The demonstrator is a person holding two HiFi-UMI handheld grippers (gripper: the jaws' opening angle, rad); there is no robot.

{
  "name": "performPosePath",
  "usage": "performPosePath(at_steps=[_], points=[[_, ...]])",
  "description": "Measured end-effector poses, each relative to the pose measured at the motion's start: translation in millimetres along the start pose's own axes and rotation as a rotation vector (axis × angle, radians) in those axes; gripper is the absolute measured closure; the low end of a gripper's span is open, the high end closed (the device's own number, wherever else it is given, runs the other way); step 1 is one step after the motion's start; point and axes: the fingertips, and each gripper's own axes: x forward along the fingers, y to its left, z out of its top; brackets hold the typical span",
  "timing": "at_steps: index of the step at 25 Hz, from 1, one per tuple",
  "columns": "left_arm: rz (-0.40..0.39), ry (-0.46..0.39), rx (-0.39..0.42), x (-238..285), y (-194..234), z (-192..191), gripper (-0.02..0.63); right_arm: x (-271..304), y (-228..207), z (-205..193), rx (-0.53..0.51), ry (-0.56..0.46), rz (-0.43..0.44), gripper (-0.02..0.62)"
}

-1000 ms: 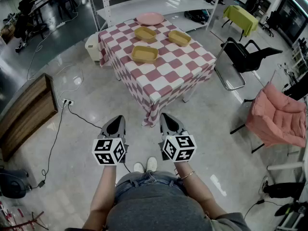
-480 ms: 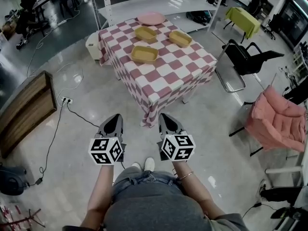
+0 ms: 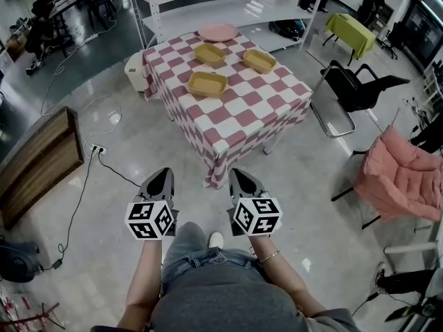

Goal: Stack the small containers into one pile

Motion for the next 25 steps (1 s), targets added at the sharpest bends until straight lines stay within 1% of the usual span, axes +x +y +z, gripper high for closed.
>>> performPosePath(at_steps=[6, 10, 13, 16, 19, 25], points=[[0.009, 0.0, 0.008, 20.2, 14.0, 10.3, 0.589, 20.0, -11.2, 11.3, 0.002, 0.0, -0.03, 0.584], [0.007, 0.008, 0.003, 45.2, 30.4, 13.4, 0.589, 44.3, -18.1, 16.9, 0.004, 0.005, -0.045, 0.584], [-0.009, 0.026, 0.006, 74.8, 46.6, 16.1, 0.589, 70.8, -23.8, 21.2, 0.016, 0.012, -0.061, 0.584], [-0.027, 0.05, 0.016, 106.1, 65.4, 20.8, 0.589, 100.3, -31.3, 25.5, 0.025, 0.017, -0.095, 0.584], [-0.052, 0.059, 0.029, 139.8, 87.1, 32.6, 0.589, 136.4, -36.9, 37.6, 0.031, 0.005, -0.128, 0.584], [-0.105, 0.086, 0.027, 200.9, 132.1, 58.1, 0.589, 200.8, -40.6, 62.8, 0.037, -0.01, -0.199, 0.584]])
